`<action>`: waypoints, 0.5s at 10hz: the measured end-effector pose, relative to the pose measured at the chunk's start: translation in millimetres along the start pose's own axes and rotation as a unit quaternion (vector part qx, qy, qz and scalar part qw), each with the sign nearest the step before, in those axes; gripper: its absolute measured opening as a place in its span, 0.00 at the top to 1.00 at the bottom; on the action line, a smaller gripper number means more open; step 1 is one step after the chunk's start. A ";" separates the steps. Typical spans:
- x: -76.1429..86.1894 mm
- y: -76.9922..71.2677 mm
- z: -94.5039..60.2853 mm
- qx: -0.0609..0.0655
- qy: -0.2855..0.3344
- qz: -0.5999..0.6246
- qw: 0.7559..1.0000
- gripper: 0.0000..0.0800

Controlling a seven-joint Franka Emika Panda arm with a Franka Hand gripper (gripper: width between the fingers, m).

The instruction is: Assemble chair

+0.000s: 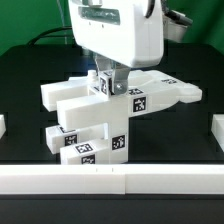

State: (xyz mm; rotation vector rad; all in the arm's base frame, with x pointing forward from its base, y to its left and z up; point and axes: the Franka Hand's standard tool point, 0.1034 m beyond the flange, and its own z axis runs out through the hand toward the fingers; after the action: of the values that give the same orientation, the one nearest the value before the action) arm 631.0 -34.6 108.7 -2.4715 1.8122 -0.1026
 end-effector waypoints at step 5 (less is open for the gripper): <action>-1.4 -1.5 0.6 0.011 -0.010 0.149 0.989 0.66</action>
Offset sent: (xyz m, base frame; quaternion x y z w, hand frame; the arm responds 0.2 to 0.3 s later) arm -0.0050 -0.0017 -0.0051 0.0076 -0.0124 0.2262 0.9740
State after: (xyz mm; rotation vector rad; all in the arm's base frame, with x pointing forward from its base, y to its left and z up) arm 632.1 -32.9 108.3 -2.1482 2.1337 -0.0784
